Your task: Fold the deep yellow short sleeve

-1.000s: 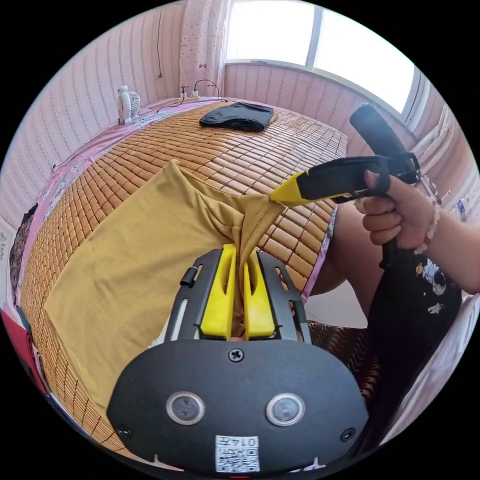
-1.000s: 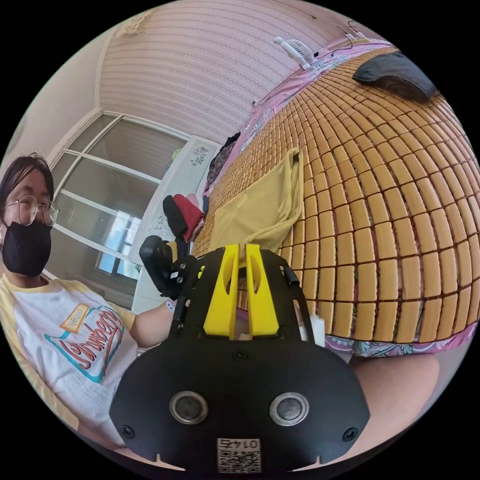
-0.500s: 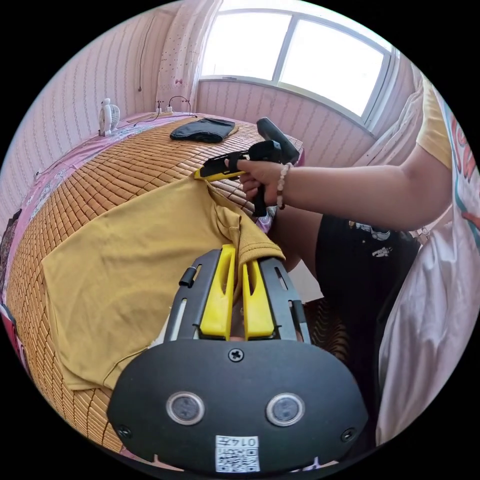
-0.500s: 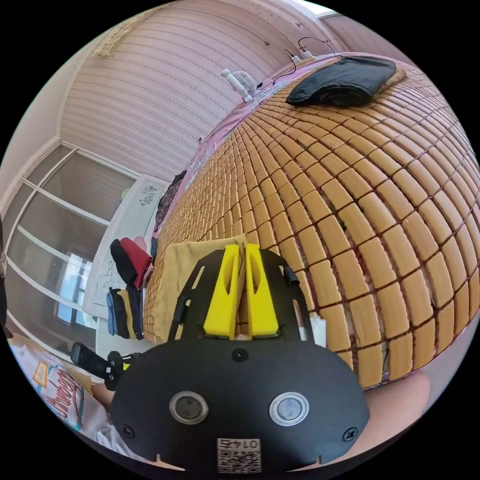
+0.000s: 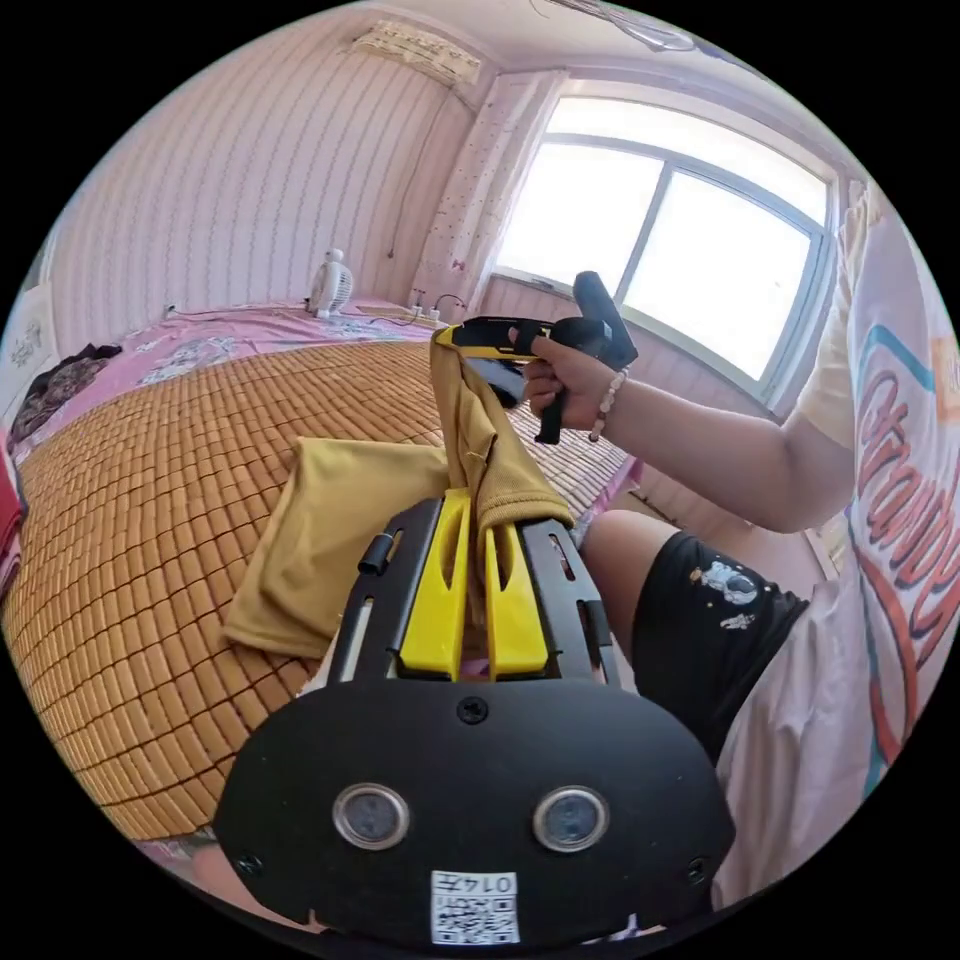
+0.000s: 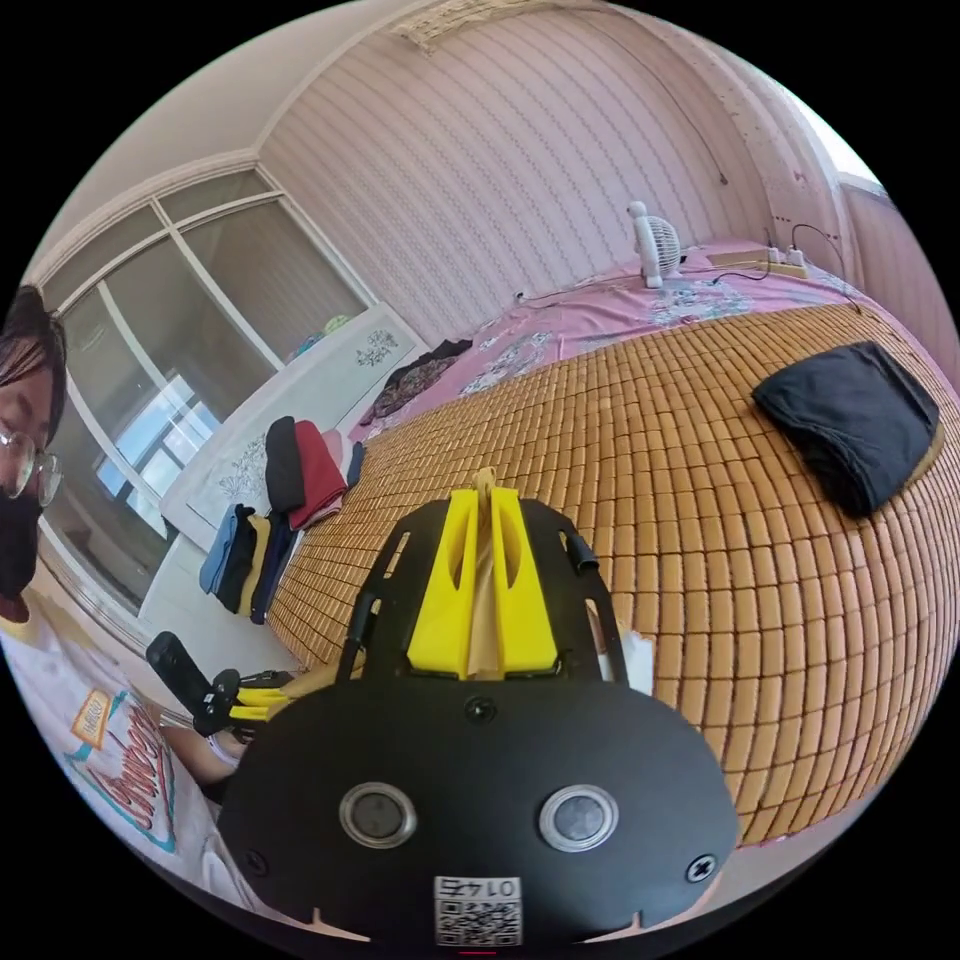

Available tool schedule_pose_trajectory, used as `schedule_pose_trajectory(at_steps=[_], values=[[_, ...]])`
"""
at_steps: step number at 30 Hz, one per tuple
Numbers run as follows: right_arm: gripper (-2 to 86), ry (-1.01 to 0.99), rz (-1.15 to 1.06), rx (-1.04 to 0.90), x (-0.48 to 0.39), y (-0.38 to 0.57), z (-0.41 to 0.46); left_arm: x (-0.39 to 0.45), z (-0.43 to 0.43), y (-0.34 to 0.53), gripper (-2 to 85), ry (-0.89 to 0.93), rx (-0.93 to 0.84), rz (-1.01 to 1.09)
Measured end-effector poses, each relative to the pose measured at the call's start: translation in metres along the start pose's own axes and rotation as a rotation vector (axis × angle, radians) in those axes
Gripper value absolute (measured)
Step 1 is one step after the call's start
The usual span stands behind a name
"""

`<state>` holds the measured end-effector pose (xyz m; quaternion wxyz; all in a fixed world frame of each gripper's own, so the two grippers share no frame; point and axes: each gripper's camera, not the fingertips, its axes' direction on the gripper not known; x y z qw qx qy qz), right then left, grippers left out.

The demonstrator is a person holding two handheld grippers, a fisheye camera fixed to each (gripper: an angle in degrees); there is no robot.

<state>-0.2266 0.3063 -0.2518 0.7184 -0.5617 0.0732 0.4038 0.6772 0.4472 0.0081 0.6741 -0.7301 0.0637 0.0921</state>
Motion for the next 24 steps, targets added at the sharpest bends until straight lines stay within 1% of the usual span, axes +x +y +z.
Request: schedule_pose_trajectory(at_steps=[1, 3, 4, 6, 9, 11, 13, 15, 17, 20, 23, 24], values=[[3.2, 0.008, -0.009, -0.016, -0.008, -0.007, 0.017, -0.013, -0.002, 0.006, 1.2, -0.040, -0.004, -0.039], [5.2, 0.055, 0.011, -0.103, -0.021, -0.027, 0.086, -0.070, -0.001, 0.036, 4.5, -0.162, -0.054, -0.253], [5.7, 0.051, 0.014, -0.130, -0.022, -0.031, 0.101, -0.084, 0.000, 0.045, 5.4, -0.173, -0.073, -0.303], [8.4, 0.029, 0.014, -0.181, -0.026, -0.041, 0.137, -0.131, 0.000, 0.082, 8.6, -0.165, -0.119, -0.497], [10.2, 0.086, -0.064, -0.198, -0.037, -0.054, 0.151, -0.155, -0.014, 0.113, 9.8, -0.156, -0.079, -0.586], [9.7, 0.150, -0.091, -0.209, -0.038, -0.063, 0.152, -0.157, -0.020, 0.120, 10.0, -0.182, -0.053, -0.568], [8.1, 0.166, -0.101, -0.256, -0.038, -0.071, 0.154, -0.156, -0.022, 0.120, 10.1, -0.187, -0.056, -0.519], [6.2, 0.170, -0.125, -0.312, -0.044, -0.076, 0.159, -0.143, -0.019, 0.111, 10.0, -0.169, -0.065, -0.398], [5.6, 0.193, -0.183, -0.347, -0.053, -0.078, 0.167, -0.131, -0.012, 0.103, 9.9, -0.138, -0.111, -0.312], [5.9, 0.224, -0.276, -0.437, -0.070, -0.086, 0.193, -0.116, 0.005, 0.098, 9.2, -0.217, -0.165, -0.194], [7.0, 0.265, -0.317, -0.483, -0.084, -0.098, 0.219, -0.128, 0.030, 0.107, 5.5, -0.249, -0.227, -0.221], [7.4, 0.273, -0.319, -0.462, -0.088, -0.106, 0.222, -0.136, 0.028, 0.113, 4.3, -0.239, -0.211, -0.251]])
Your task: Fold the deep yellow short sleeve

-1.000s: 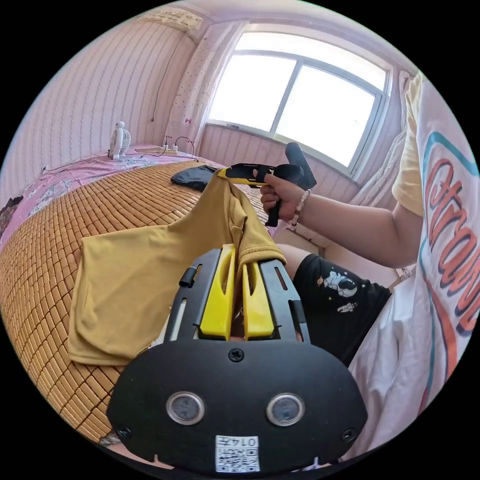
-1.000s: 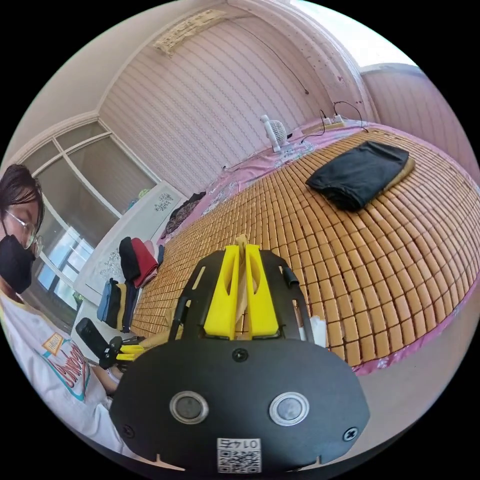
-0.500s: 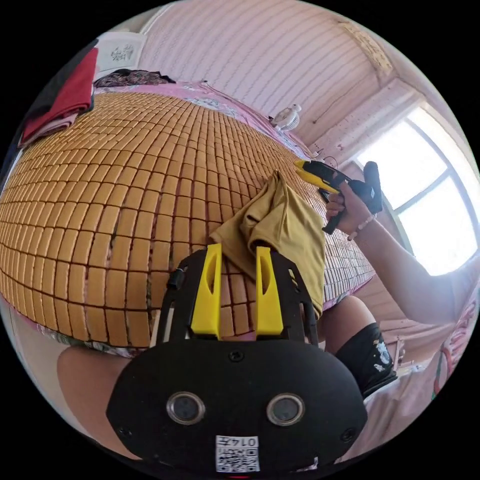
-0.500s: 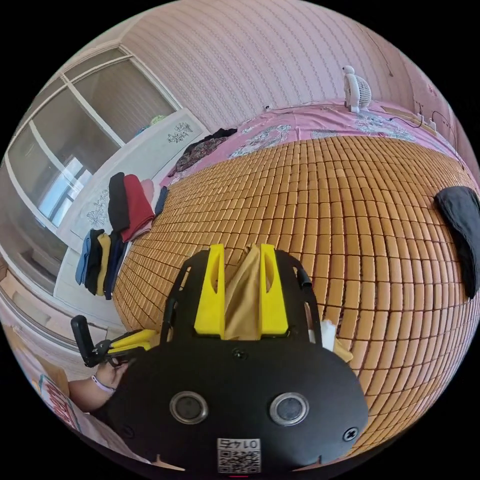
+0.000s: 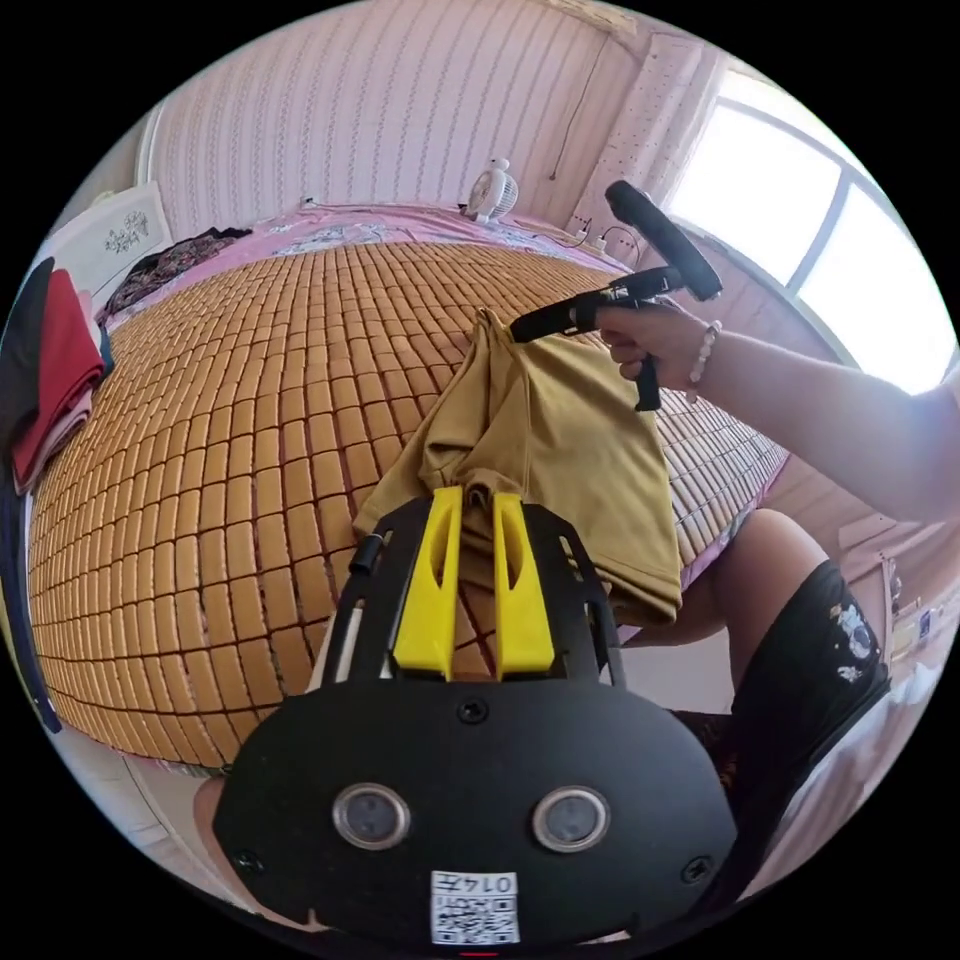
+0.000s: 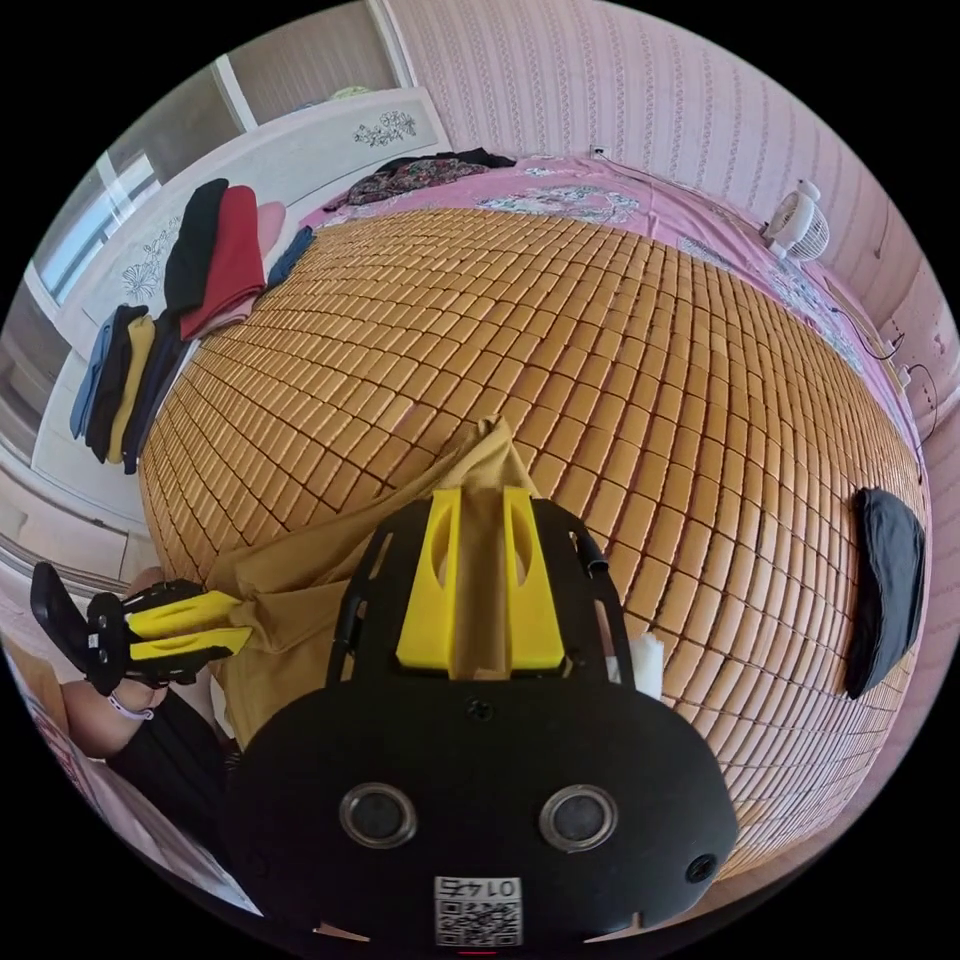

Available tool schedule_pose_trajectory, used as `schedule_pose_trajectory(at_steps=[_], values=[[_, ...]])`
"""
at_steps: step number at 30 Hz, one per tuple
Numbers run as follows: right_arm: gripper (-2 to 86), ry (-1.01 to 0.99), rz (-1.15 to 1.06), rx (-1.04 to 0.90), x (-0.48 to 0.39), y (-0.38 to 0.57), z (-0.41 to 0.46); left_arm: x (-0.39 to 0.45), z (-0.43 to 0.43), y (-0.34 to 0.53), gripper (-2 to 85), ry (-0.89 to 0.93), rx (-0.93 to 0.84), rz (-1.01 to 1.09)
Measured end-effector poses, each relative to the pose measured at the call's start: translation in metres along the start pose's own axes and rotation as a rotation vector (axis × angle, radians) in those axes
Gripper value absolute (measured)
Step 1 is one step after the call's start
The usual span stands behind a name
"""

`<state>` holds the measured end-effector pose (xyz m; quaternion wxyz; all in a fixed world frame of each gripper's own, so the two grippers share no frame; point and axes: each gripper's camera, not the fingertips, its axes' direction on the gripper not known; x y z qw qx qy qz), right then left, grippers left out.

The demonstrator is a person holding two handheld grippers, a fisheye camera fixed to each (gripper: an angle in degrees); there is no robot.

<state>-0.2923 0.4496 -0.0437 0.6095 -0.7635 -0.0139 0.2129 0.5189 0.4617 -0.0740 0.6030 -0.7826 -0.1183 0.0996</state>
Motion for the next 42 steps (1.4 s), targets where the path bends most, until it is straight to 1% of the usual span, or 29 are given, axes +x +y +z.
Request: schedule_pose_trajectory(at_steps=[1, 3, 5, 6, 8, 11, 12, 14, 17, 18, 19, 20, 21, 23, 25, 26, 28, 29, 33, 38, 42], values=[[7.6, -0.007, 0.004, 0.015, 0.001, -0.004, -0.002, -0.007, -0.002, 0.002, 3.9, 0.008, 0.010, -0.026], [8.2, -0.052, 0.026, 0.071, 0.010, -0.019, -0.013, -0.039, -0.014, 0.015, 2.7, -0.002, 0.044, -0.160], [9.1, -0.062, 0.038, 0.077, 0.019, -0.029, -0.017, -0.068, -0.024, 0.028, 2.3, -0.023, 0.070, -0.281], [10.1, -0.058, 0.039, 0.076, 0.025, -0.034, -0.019, -0.087, -0.028, 0.038, 2.3, 0.000, 0.085, -0.351], [12.0, -0.038, 0.031, 0.061, 0.032, -0.041, -0.020, -0.109, -0.034, 0.051, 3.1, 0.017, 0.105, -0.428], [14.2, -0.008, 0.010, 0.018, 0.042, -0.047, -0.017, -0.126, -0.049, 0.064, 6.0, 0.034, 0.177, -0.446], [14.4, -0.003, 0.004, 0.007, 0.046, -0.048, -0.015, -0.129, -0.053, 0.065, 7.9, 0.072, 0.212, -0.416], [13.9, -0.009, -0.003, -0.007, 0.051, -0.050, -0.011, -0.125, -0.052, 0.060, 10.9, 0.092, 0.218, -0.346], [10.6, -0.057, -0.033, -0.019, 0.055, -0.053, -0.007, -0.110, -0.029, 0.046, 12.6, 0.078, 0.137, -0.243], [9.3, -0.071, -0.034, -0.013, 0.057, -0.052, -0.008, -0.106, -0.013, 0.040, 12.2, 0.077, 0.068, -0.236], [8.6, -0.071, -0.028, -0.006, 0.058, -0.051, -0.009, -0.104, -0.006, 0.039, 11.7, 0.065, 0.038, -0.237], [7.2, -0.077, -0.019, 0.011, 0.060, -0.048, -0.010, -0.100, -0.008, 0.041, 10.3, -0.001, 0.061, -0.235], [5.7, -0.089, -0.015, 0.022, 0.064, -0.044, -0.012, -0.098, -0.008, 0.043, 8.6, -0.025, 0.058, -0.212], [3.6, -0.103, -0.010, 0.027, 0.071, -0.040, -0.021, -0.098, -0.009, 0.048, 5.0, -0.045, 0.066, -0.192], [2.3, -0.177, 0.002, 0.037, 0.084, -0.033, -0.034, -0.100, -0.012, 0.051, 3.2, -0.030, 0.069, -0.168], [1.6, -0.226, 0.027, 0.086, 0.093, -0.023, -0.051, -0.102, -0.018, 0.053, 2.5, -0.027, 0.065, -0.173], [1.1, -0.284, 0.066, 0.166, 0.107, -0.002, -0.081, -0.099, -0.038, 0.054, 1.6, -0.027, 0.088, -0.154], [0.9, -0.306, 0.079, 0.207, 0.115, 0.012, -0.102, -0.093, -0.057, 0.057, 1.2, -0.023, 0.128, -0.118], [0.5, -0.362, 0.064, 0.323, 0.132, 0.069, -0.164, -0.061, -0.127, 0.067, 0.4, -0.031, 0.193, -0.007], [0.4, -0.415, 0.082, 0.379, 0.144, 0.113, -0.201, -0.038, -0.193, 0.084, 0.0, -0.059, 0.203, 0.077], [0.3, -0.469, 0.070, 0.491, 0.138, 0.135, -0.235, -0.022, -0.258, 0.093, -0.1, -0.124, 0.257, 0.137]])
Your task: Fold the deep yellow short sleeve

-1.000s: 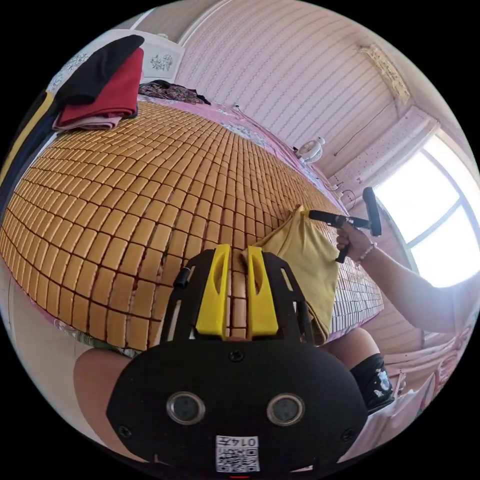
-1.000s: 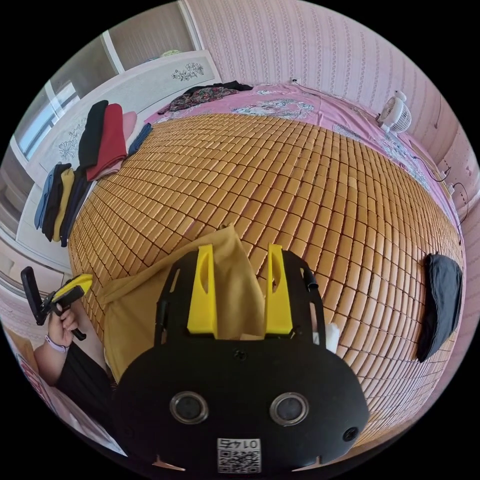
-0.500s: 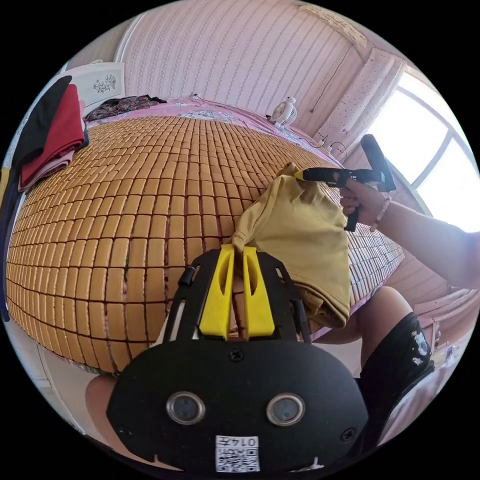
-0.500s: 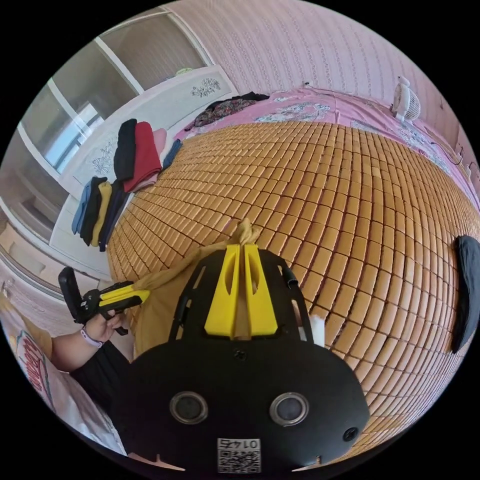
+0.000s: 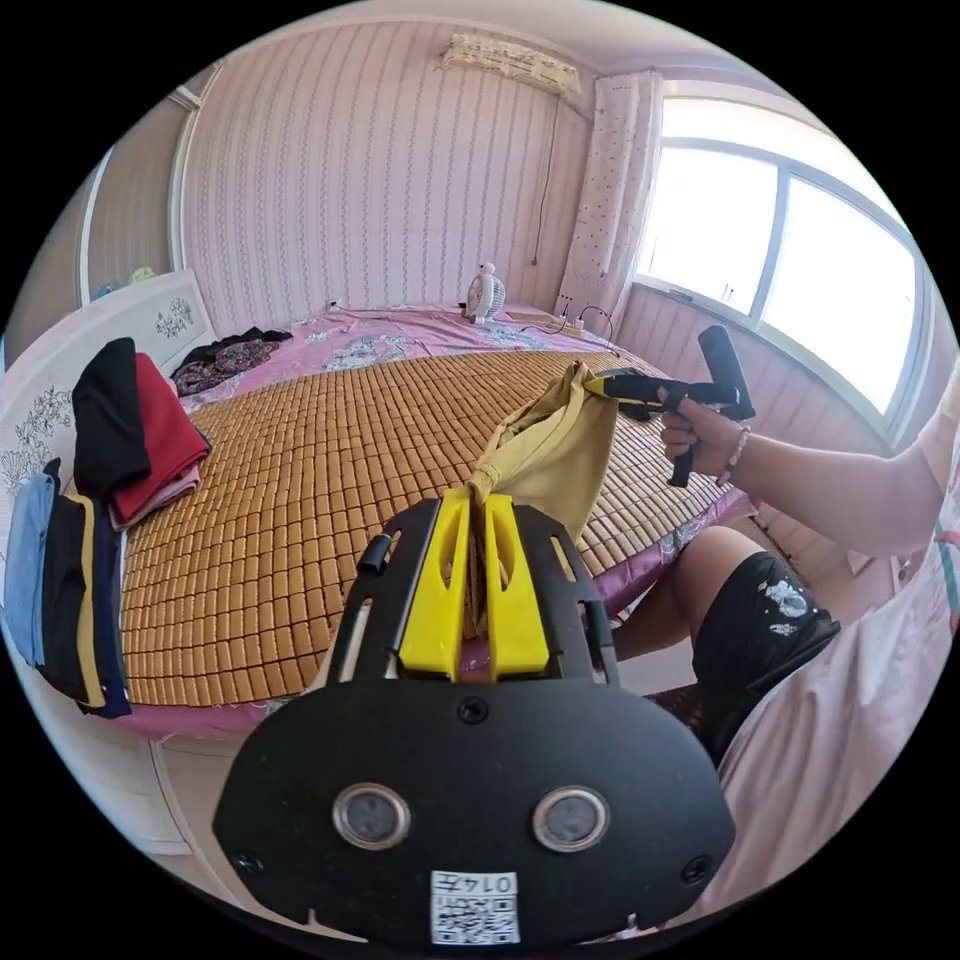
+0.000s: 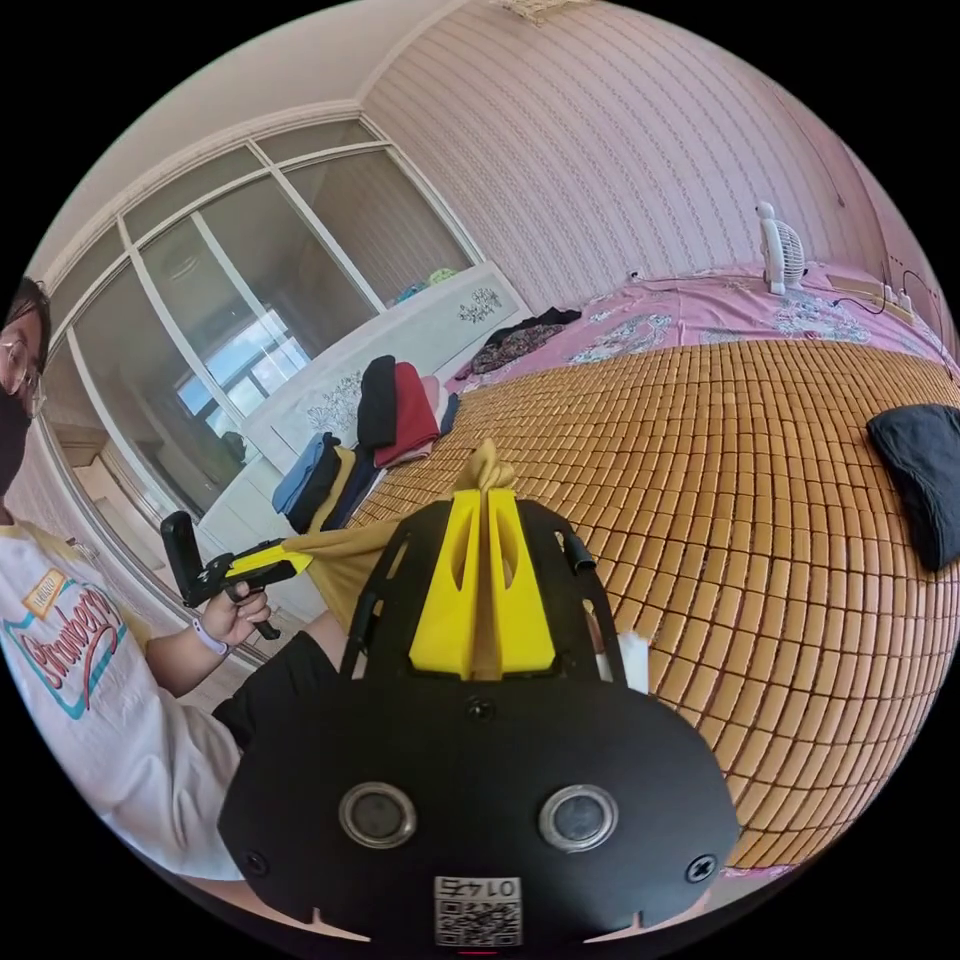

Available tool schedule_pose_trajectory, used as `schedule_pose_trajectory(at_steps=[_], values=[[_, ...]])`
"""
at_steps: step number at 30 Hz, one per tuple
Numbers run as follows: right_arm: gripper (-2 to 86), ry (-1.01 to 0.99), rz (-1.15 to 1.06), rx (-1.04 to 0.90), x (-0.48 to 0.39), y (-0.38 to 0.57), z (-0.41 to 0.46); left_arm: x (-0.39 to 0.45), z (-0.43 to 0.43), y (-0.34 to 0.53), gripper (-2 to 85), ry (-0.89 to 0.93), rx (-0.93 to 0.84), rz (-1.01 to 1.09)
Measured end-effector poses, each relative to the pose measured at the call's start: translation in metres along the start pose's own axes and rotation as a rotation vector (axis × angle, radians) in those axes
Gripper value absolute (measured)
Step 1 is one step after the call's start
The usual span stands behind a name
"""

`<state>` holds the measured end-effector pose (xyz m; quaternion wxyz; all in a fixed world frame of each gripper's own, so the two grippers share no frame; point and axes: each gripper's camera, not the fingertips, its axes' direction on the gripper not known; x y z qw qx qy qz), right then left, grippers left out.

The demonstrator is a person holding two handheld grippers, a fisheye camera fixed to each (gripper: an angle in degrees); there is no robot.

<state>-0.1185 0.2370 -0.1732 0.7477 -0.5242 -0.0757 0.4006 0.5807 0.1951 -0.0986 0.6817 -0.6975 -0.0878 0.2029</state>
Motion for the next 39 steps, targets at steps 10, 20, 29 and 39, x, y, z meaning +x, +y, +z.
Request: schedule_pose_trajectory(at_steps=[10, 20, 29, 39], values=[[0.2, -0.200, -0.195, 0.164, -0.076, -0.060, -0.022, -0.042, -0.148, -0.001, -0.2, -0.141, 0.158, -0.004], [0.4, -0.372, -0.527, 0.083, -0.200, -0.276, 0.135, -0.211, -0.238, -0.008, 0.1, -0.274, 0.364, -0.118], [7.7, -0.149, -0.338, -0.137, -0.294, -0.476, 0.475, -0.633, -0.214, -0.113, 8.9, -0.504, 0.076, -0.537], [9.0, -0.063, -0.338, -0.304, -0.201, -0.355, 0.518, -0.619, -0.234, -0.007, 7.9, -0.555, 0.158, -0.592]])
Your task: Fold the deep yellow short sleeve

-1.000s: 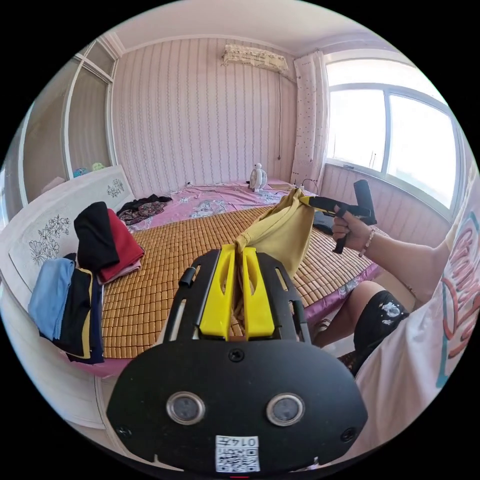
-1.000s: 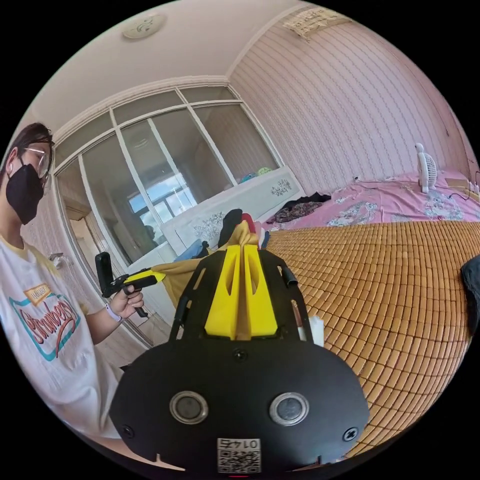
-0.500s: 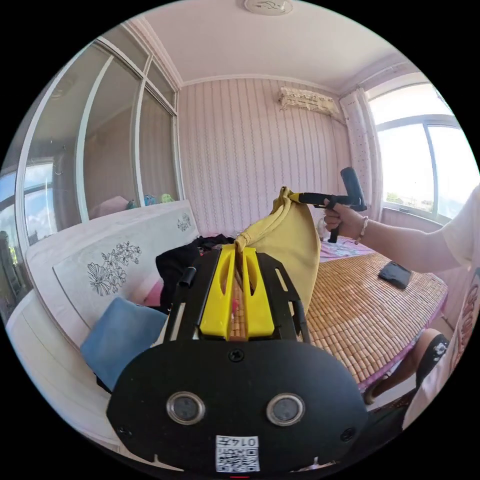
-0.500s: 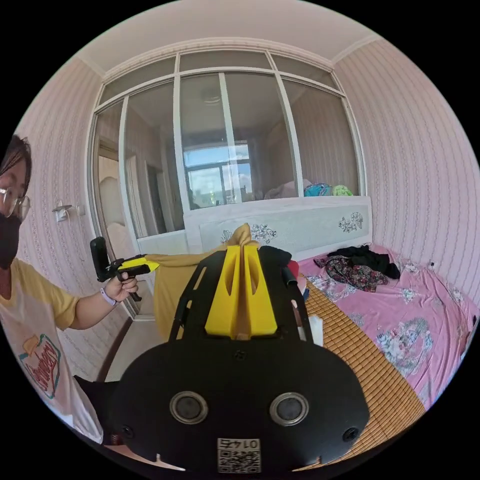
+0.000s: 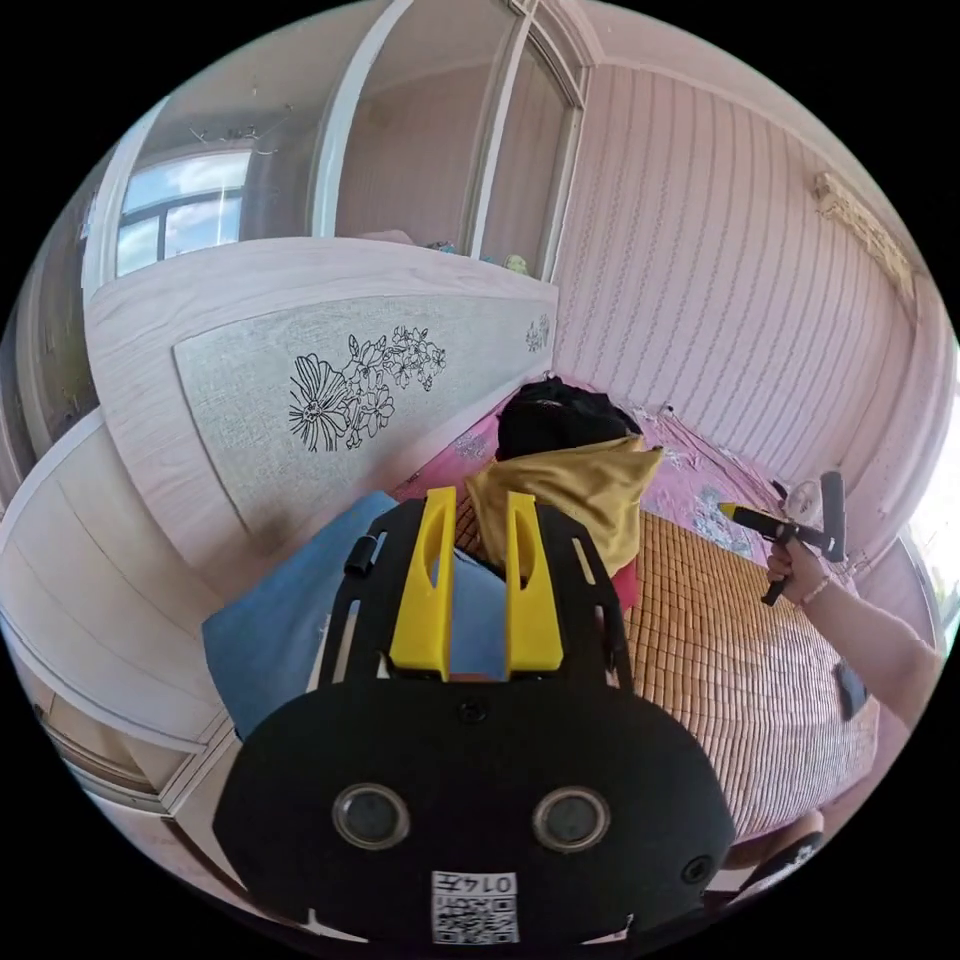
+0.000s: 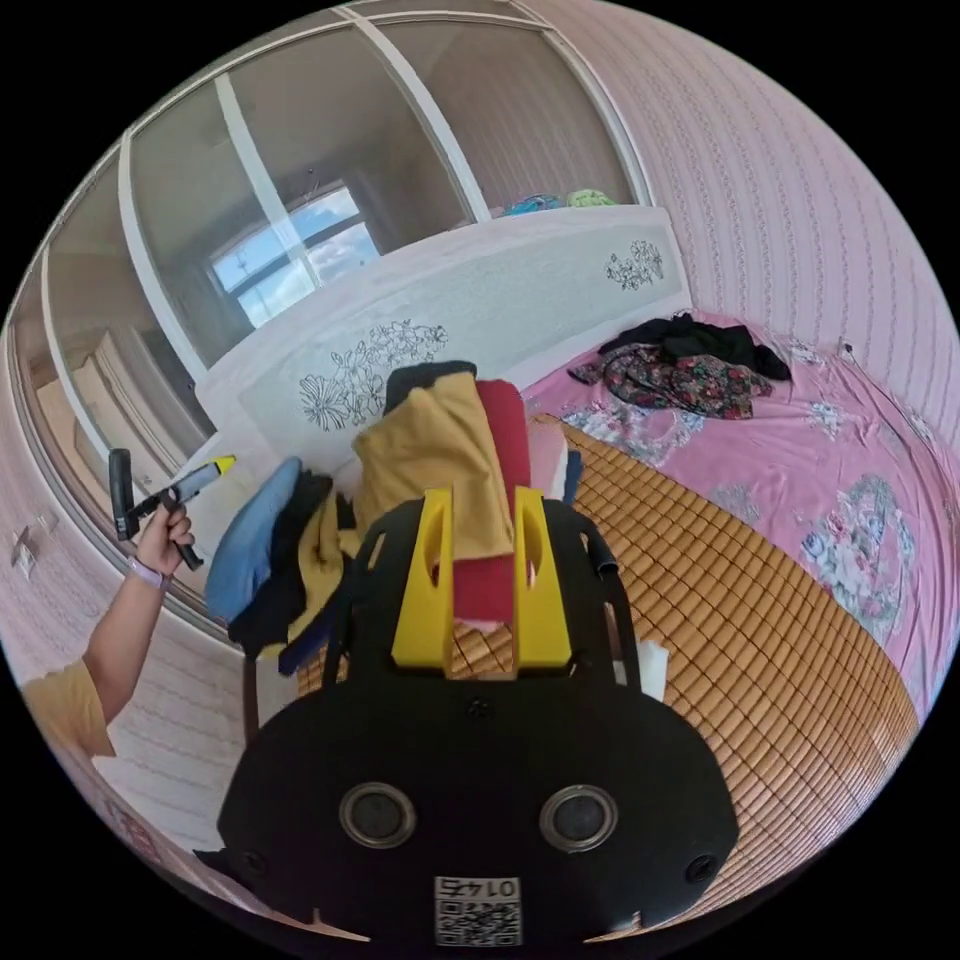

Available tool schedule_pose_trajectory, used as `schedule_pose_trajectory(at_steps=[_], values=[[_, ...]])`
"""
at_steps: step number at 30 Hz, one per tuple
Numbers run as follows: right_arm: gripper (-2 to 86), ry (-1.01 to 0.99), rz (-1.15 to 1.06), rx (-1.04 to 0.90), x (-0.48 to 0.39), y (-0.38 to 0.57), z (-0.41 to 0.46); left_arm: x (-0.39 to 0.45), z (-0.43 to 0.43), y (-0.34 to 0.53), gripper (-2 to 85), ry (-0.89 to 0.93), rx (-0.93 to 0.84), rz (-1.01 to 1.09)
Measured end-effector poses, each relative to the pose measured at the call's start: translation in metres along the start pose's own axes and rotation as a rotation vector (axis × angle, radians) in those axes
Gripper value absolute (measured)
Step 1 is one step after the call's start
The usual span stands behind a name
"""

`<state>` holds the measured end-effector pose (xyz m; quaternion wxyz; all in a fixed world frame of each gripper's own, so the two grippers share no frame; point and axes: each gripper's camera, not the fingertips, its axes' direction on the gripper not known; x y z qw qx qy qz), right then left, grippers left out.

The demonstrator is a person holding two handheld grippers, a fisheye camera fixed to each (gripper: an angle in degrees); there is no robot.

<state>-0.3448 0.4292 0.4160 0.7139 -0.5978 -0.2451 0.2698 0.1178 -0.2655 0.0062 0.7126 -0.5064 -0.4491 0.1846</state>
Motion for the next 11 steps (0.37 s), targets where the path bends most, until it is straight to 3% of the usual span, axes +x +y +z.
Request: schedule_pose_trajectory(at_steps=[4, 7, 11], values=[[9.1, 0.040, 0.064, -0.172, 0.016, 0.170, -0.067, 0.047, -0.068, 0.089, 5.4, 0.140, 0.050, 0.126], [9.0, 0.197, 0.186, -0.332, 0.002, 0.343, -0.148, 0.101, -0.110, 0.174, 0.3, 0.209, 0.015, 0.201], [8.9, 0.417, 0.496, -0.390, -0.056, 0.549, -0.287, 0.186, -0.131, 0.281, -0.8, 0.357, -0.106, 0.207]])
